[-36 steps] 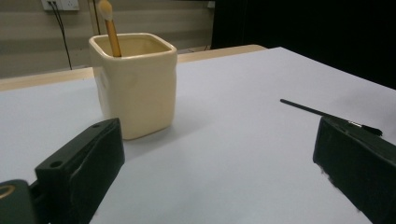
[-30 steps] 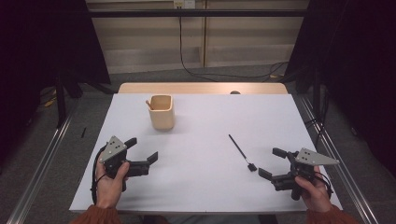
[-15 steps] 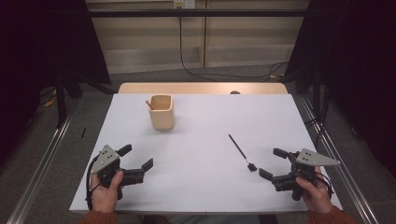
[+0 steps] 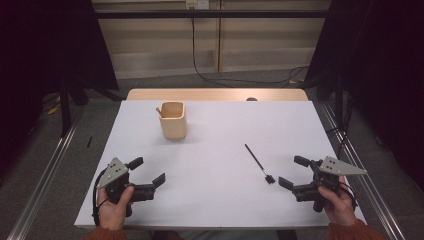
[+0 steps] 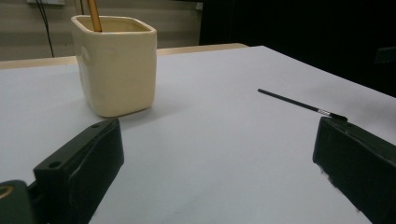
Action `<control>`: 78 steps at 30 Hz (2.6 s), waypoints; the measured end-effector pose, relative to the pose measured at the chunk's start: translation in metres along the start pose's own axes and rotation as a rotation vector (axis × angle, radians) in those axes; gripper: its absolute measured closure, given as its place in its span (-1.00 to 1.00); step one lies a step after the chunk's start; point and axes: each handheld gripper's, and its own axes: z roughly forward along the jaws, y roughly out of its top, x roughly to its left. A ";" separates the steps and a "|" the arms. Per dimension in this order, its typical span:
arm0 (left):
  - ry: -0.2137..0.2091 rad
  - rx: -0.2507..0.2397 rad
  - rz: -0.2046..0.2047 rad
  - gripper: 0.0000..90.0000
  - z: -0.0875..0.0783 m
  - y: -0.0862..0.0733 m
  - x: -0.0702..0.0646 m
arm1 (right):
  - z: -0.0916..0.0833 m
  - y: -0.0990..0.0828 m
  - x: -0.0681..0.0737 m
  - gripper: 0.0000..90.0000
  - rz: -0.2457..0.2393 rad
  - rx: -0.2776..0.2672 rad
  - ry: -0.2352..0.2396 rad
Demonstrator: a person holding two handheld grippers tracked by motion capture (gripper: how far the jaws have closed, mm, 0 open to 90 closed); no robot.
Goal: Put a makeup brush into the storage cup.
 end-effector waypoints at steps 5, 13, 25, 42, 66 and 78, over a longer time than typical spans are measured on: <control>0.005 -0.003 -0.005 -0.96 -0.003 0.000 -0.002 | 0.009 0.010 -0.004 -0.99 -0.009 -0.003 -0.001; 0.008 0.008 -0.007 -0.96 -0.004 -0.001 -0.003 | 0.025 0.031 -0.010 -1.00 -0.043 0.016 0.009; -0.019 -0.003 0.014 -0.96 -0.004 0.000 -0.007 | 0.055 0.050 -0.025 -0.96 -0.035 0.064 -0.004; -0.015 -0.005 0.020 -0.96 -0.005 0.000 -0.006 | 0.083 0.073 -0.029 -0.97 -0.090 0.127 0.030; -0.013 -0.001 0.020 -0.96 -0.005 0.000 -0.003 | 0.096 0.082 -0.037 -0.87 -0.063 0.472 0.075; -0.022 0.001 0.015 -0.95 -0.004 0.000 -0.002 | 0.107 0.083 -0.039 -0.81 -0.002 0.714 0.112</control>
